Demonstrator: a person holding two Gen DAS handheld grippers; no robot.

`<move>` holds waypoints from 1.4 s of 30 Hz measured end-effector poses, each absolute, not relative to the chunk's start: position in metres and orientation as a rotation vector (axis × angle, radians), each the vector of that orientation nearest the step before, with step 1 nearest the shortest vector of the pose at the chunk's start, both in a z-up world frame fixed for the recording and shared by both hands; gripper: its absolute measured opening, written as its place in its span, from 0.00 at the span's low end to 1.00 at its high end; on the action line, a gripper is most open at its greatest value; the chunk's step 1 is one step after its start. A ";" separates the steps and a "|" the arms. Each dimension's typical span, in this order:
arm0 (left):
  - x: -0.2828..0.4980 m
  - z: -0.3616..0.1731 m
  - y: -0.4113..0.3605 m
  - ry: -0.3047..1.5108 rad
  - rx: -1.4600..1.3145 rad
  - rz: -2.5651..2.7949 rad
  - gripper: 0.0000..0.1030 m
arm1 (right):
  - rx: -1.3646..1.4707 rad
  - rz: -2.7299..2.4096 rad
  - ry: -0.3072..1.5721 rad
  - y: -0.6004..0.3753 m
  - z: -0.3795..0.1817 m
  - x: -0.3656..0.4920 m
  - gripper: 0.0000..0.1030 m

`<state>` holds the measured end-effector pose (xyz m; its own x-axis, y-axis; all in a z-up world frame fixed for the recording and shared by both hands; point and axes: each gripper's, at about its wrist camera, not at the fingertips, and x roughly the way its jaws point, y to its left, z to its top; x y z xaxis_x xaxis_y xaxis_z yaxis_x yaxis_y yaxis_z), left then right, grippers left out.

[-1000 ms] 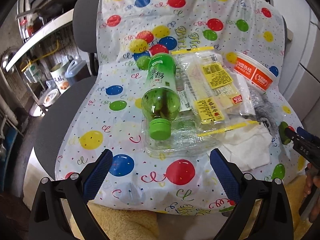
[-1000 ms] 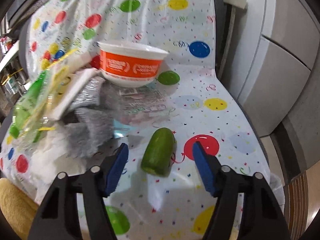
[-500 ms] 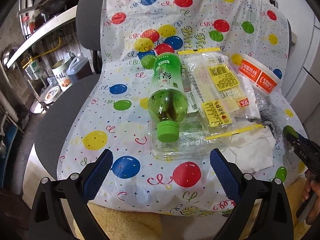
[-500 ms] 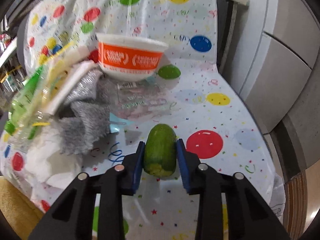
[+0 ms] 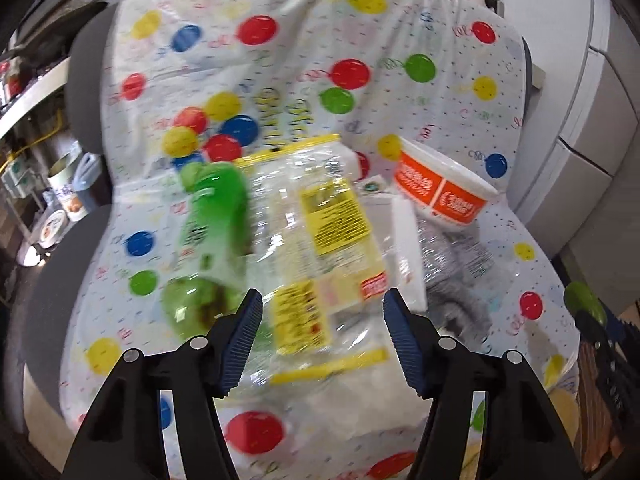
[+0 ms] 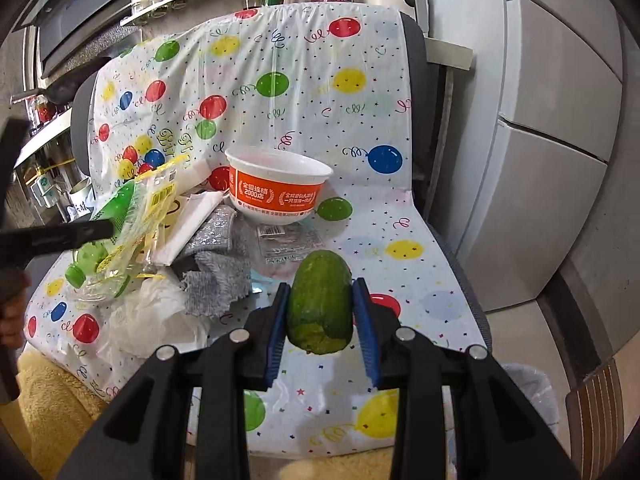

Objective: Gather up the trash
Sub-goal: 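Grasp the green cucumber piece with the right gripper while the left gripper grasps the yellow wrapper, then carry the cucumber and yellow wrapper over the trash bin with both grippers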

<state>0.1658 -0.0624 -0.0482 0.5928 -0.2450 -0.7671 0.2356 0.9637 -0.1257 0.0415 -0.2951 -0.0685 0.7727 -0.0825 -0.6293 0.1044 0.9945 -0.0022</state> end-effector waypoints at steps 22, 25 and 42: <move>0.245 -0.061 -0.122 0.917 0.108 -0.133 0.12 | 0.090 -0.106 0.657 -0.331 -0.075 0.035 0.31; 0.232 -0.038 -0.108 0.867 0.073 -0.200 0.03 | 0.092 -0.106 0.635 -0.329 -0.068 0.028 0.31; 0.081 0.031 -0.138 0.681 -0.081 -0.784 0.02 | 0.146 -0.273 0.596 -0.385 -0.039 -0.049 0.31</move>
